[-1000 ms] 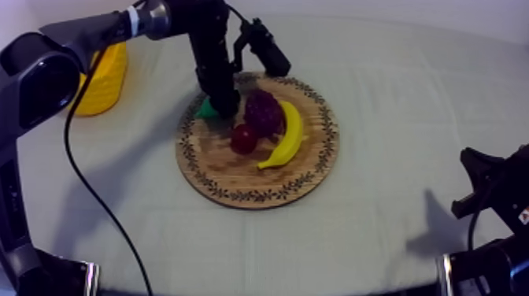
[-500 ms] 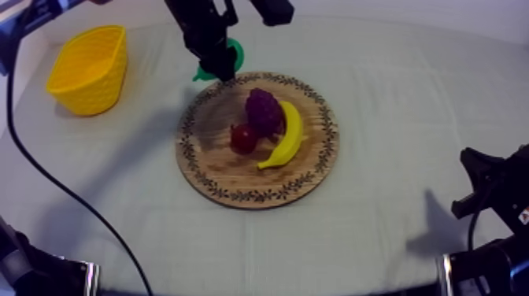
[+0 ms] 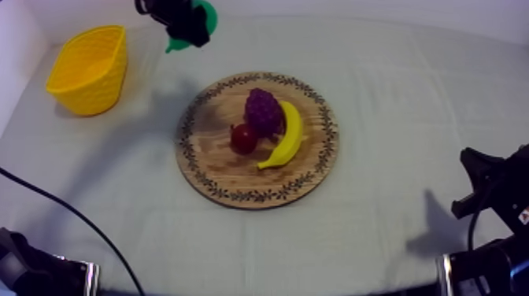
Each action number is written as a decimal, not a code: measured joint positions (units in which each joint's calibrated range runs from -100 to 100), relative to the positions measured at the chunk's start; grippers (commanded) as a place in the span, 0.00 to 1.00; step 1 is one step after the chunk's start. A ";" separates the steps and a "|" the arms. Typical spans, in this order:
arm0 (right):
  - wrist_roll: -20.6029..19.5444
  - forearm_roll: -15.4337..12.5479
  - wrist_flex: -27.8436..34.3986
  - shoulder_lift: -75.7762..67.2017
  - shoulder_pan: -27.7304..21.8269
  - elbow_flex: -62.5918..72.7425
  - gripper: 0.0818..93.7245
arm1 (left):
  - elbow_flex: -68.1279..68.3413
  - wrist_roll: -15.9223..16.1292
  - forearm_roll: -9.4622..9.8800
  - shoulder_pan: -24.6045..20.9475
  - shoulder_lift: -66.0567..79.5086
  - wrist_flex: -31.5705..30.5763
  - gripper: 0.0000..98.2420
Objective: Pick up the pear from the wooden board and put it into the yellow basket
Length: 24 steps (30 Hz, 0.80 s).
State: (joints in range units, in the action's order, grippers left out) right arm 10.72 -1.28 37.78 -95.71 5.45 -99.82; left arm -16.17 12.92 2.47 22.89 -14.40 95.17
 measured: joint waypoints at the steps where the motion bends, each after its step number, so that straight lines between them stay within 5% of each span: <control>1: 0.00 0.00 0.00 0.00 0.00 0.00 0.00 | 0.37 -0.35 0.00 -0.62 0.64 -0.09 0.47; 13: 0.00 0.00 0.00 0.00 0.00 0.00 0.00 | 2.65 -4.26 0.22 -9.33 5.56 -0.10 0.46; 24: 0.00 0.00 0.00 0.00 0.00 0.00 0.00 | 3.81 -8.64 -1.94 -18.76 6.93 -0.04 0.47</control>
State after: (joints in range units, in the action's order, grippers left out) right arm 10.72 -1.28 37.78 -95.71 5.45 -99.82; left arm -12.36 4.28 0.53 4.13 -7.47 95.13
